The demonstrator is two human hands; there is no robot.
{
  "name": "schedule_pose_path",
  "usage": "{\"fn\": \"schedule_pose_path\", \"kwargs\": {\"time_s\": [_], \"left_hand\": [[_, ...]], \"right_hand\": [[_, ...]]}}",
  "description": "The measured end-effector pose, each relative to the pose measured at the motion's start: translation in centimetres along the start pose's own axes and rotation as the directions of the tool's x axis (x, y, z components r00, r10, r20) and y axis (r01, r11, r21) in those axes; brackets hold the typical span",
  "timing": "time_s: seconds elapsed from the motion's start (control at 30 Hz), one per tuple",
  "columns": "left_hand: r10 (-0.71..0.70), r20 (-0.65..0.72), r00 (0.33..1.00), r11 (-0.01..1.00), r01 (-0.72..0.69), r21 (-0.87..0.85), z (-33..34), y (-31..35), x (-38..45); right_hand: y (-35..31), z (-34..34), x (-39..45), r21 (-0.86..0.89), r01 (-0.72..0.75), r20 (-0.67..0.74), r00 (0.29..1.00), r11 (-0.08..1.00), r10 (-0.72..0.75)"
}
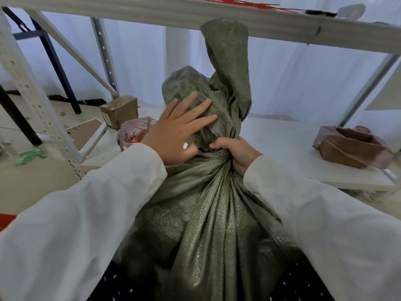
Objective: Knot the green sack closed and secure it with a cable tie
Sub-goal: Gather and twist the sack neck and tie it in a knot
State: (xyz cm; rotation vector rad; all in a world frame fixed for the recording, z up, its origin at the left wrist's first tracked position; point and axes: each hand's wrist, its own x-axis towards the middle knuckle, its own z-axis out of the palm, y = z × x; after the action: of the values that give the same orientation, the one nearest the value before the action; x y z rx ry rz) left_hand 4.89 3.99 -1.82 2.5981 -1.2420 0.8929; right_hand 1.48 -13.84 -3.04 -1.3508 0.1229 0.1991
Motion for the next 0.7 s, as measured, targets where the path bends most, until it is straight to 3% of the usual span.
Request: {"fn": "schedule_pose_path", "kwargs": {"time_s": [0.13, 0.3, 0.4, 0.6, 0.7], "left_hand": [[0.034, 0.013, 0.999, 0.987, -0.036, 0.156, 0.4, -0.9, -1.2], [-0.013, -0.020, 1.000, 0.990, 0.015, 0.138, 0.6, -0.1, -0.9], [0.009, -0.051, 0.999, 0.991, -0.002, 0.131, 0.8, 0.2, -0.2], [-0.058, 0.197, 0.979, 0.998, 0.060, -0.004, -0.4, 0.8, 1.0], [-0.096, 0.230, 0.968, 0.994, 0.103, -0.021, -0.9, 0.6, 1.1]], "right_hand": [[0.0, 0.3, -0.1, -0.006, -0.046, 0.074, 0.996, 0.999, 0.047], [-0.4, 0.9, -0.7, -0.088, -0.137, 0.249, 0.956, 0.987, 0.155], [-0.7, 0.7, -0.7, -0.153, -0.162, 0.273, 0.941, 0.975, 0.199], [-1.1, 0.5, -0.3, -0.273, -0.191, 0.211, 0.944, 0.943, 0.252], [-1.2, 1.1, -0.1, -0.322, -0.196, 0.212, 0.938, 0.926, 0.273]]}}
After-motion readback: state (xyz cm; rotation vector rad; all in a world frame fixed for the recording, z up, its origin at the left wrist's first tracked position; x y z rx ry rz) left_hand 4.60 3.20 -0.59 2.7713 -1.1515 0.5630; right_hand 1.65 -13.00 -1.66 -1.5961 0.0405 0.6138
